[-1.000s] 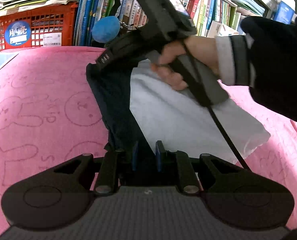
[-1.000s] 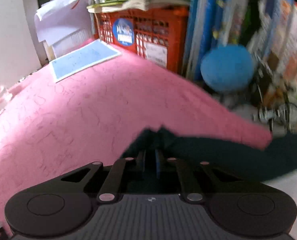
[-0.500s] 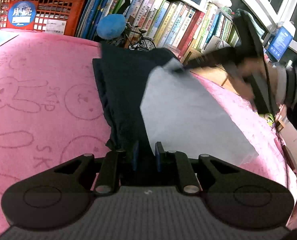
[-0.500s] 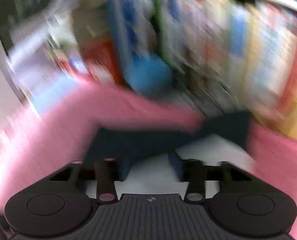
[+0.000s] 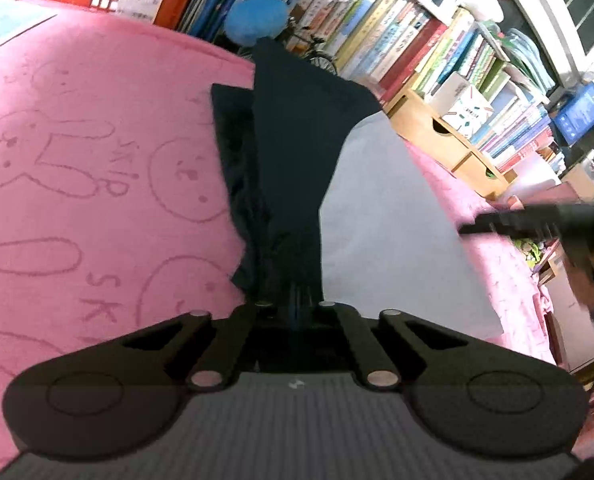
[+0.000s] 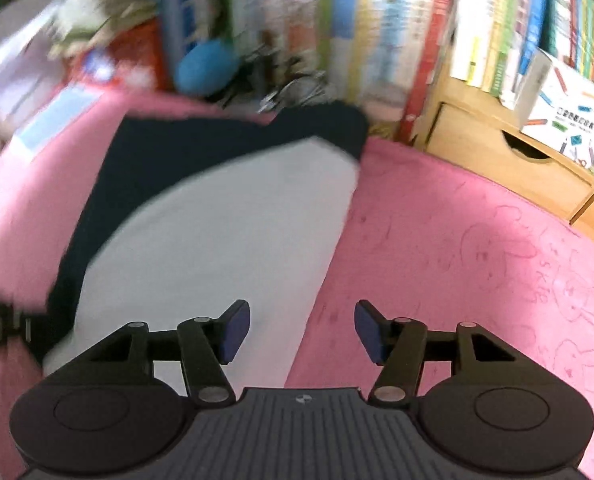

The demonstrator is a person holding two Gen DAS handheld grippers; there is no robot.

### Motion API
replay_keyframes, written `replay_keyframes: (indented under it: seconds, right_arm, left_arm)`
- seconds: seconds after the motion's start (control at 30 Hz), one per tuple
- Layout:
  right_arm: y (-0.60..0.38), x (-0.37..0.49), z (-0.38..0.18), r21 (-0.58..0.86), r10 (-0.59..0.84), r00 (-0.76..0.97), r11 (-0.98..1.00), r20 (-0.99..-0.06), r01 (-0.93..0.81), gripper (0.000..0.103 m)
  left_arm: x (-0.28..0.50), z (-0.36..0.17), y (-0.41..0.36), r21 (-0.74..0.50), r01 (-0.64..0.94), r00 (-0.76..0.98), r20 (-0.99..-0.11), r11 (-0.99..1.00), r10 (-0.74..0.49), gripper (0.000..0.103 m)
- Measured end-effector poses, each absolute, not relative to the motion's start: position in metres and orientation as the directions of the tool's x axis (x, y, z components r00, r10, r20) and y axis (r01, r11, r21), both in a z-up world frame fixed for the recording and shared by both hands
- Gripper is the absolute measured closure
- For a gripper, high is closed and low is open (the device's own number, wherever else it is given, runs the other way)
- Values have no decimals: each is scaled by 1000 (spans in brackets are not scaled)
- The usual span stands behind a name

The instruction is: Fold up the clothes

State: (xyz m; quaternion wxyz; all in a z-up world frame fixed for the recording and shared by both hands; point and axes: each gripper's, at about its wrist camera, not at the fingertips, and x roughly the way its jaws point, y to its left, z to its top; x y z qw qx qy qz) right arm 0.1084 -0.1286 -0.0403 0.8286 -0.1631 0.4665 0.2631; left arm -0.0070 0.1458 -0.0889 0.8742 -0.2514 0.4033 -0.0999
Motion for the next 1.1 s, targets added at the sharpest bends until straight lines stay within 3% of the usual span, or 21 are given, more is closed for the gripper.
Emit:
replay_keyframes:
  seconds: [0.07, 0.17, 0.37, 0.57, 0.63, 0.8, 0.83, 0.9, 0.97, 1.1]
  right_arm:
    - [-130, 82, -40, -66, 265, 430, 785, -863, -616, 40]
    - [-138, 45, -37, -140, 255, 459, 732, -851, -666, 21]
    - [-139, -19, -60, -310, 278, 523, 556, -806, -772, 20]
    - [-134, -15, -81, -387, 267, 729, 706, -630, -593, 20]
    - [-135, -12, -85, -377, 267, 771, 750, -577, -543, 15]
    - [-132, 21, -108, -312, 197, 809, 852, -554, -421, 15]
    - [-133, 29, -105, -277, 200, 795, 865, -573, -418, 18]
    - [-132, 39, -97, -251, 247, 742, 835, -624, -489, 64]
    - [-136, 33, -95, -265, 261, 720, 806, -643, -529, 72]
    - [-146, 18, -90, -316, 268, 717, 760, -644, -568, 75]
  left_arm:
    - [-5, -89, 147, -524, -32, 645, -661, 851, -383, 101]
    - [-4, -89, 146, -512, -29, 641, -669, 859, -377, 101]
    - [-2, -84, 135, -447, -24, 631, -701, 894, -333, 101]
    - [2, -76, 118, -345, -28, 614, -746, 938, -256, 100]
    - [2, -74, 111, -302, -30, 610, -761, 953, -221, 100]
    - [6, -70, 83, -133, -32, 600, -796, 991, -88, 100]
    - [7, -69, 78, -103, -33, 598, -799, 994, -63, 100]
    - [8, -68, 70, -52, -37, 594, -804, 998, -20, 100]
    - [9, -68, 67, -48, -50, 583, -813, 998, -10, 100]
    - [5, -67, 58, -29, -36, 568, -823, 999, -3, 100]
